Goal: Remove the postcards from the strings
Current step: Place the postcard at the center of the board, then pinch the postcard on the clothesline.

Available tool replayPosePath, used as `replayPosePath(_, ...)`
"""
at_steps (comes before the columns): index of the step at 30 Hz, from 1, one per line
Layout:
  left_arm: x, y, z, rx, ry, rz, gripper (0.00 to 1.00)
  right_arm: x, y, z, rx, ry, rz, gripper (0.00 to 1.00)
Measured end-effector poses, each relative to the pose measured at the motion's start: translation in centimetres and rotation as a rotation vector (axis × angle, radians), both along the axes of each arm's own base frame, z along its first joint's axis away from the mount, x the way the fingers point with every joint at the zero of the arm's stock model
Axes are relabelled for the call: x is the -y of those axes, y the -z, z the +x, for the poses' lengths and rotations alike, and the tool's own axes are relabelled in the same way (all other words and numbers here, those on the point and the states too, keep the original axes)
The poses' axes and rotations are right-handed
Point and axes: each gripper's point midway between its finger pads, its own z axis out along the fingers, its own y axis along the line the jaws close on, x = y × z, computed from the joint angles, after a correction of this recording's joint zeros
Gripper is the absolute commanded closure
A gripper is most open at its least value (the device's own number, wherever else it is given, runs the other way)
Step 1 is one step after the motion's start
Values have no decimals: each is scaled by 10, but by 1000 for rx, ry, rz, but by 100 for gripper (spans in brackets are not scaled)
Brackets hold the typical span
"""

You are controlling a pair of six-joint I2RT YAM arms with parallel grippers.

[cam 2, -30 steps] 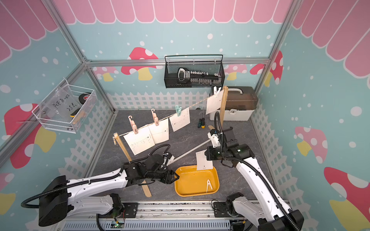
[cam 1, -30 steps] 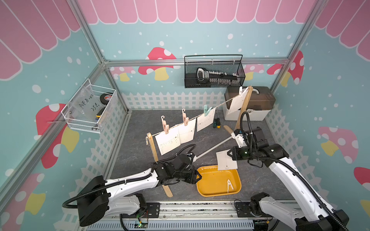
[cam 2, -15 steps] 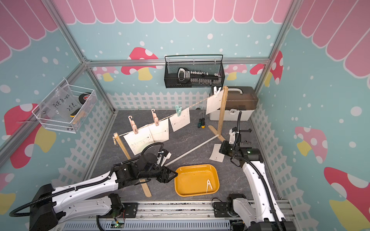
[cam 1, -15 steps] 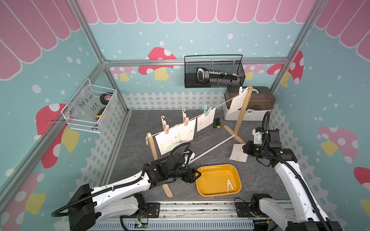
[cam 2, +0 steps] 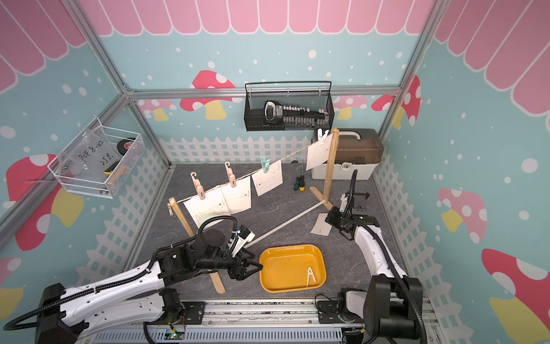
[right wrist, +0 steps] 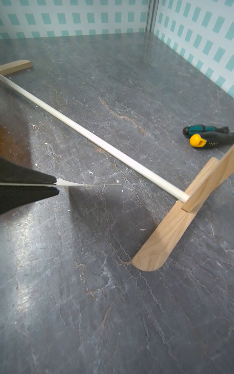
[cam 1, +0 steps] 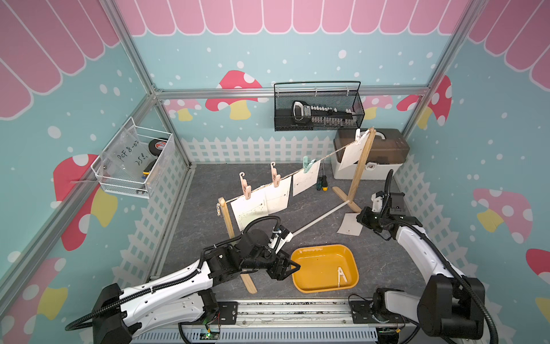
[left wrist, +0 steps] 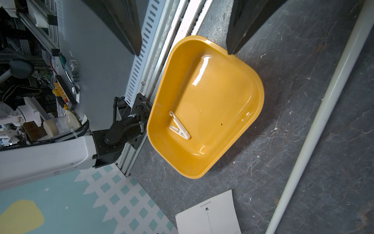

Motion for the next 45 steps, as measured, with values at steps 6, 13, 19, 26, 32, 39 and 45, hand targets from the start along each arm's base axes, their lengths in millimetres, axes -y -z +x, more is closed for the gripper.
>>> replayPosePath(6,5,-20,-13,65,80,-7,25,20,20,4,-54,69,-43,52)
replayPosePath(13,14,-68,-20,226,181,-46,8,37,12,2,-46,93,-135,36)
replayPosePath(19,23,-154,-10,469,223,-102,1,31,-60,3,199,67,-145,34)
replayPosePath(26,31,-308,27,871,121,-139,0,-58,-154,4,729,-235,23,31)
replayPosePath(32,37,-370,73,1057,-42,-30,0,-140,-154,-23,914,-504,144,31)
replayPosePath(39,57,-348,141,1082,-159,214,0,-186,-178,-22,1139,-603,258,30)
replayPosePath(45,54,-325,173,1043,-189,329,4,-203,-170,-9,1160,-624,394,29)
